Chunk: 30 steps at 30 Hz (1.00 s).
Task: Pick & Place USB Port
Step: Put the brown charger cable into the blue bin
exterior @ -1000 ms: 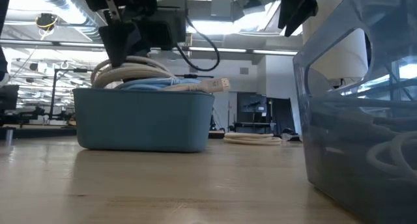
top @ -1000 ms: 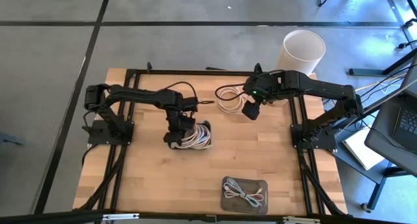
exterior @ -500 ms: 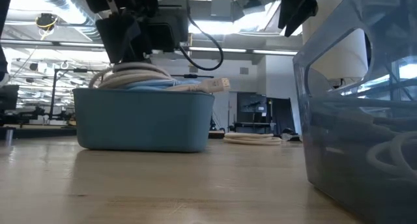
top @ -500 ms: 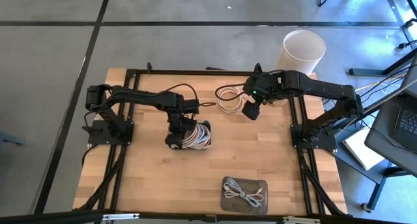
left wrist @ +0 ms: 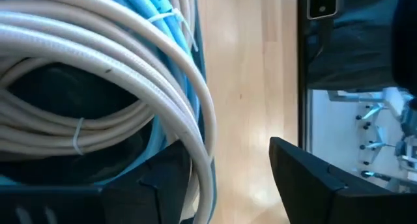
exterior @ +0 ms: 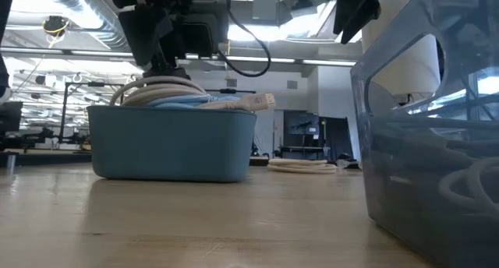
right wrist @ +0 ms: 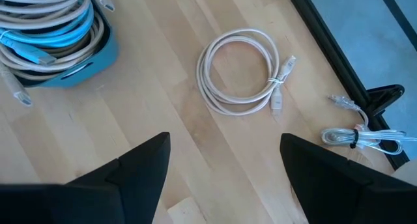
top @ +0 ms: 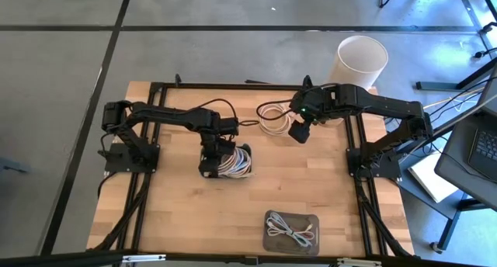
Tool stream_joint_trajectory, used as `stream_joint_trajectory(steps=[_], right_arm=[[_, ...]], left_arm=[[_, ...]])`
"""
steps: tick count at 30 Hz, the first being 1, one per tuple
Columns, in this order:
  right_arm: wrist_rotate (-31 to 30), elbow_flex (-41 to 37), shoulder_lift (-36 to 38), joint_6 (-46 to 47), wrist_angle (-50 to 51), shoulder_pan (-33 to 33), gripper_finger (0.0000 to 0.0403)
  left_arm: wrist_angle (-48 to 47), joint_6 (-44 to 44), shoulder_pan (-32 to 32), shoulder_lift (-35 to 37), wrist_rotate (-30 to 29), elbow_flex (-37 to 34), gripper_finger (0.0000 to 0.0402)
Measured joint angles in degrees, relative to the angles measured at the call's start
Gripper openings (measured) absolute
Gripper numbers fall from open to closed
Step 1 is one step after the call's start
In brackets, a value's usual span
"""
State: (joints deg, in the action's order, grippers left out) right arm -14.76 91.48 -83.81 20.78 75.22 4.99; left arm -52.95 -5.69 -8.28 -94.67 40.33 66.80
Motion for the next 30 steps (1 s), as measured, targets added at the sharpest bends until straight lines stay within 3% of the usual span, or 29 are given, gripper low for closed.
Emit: stream_joint_trajectory(steps=[6, 20, 30], right_arm=[[0.0, 0.0, 0.0, 0.0, 0.11, 0.0, 0.0296], [-0.01, 0.0, -0.01, 0.02, 0.6, 0.01, 0.0296], [0.0, 0.0, 0.0, -0.04, 0.55, 0.0, 0.0296]], left_arm=[[-3.83, -0.95, 1.59, 0.02, -7.35, 1.73, 0.0192], [-4.15, 1.73, 2.32, 0.2, -10.64, 2.26, 0.019], [-4.43, 3.01, 2.24, 4.36, -15.57, 2.26, 0.0179]])
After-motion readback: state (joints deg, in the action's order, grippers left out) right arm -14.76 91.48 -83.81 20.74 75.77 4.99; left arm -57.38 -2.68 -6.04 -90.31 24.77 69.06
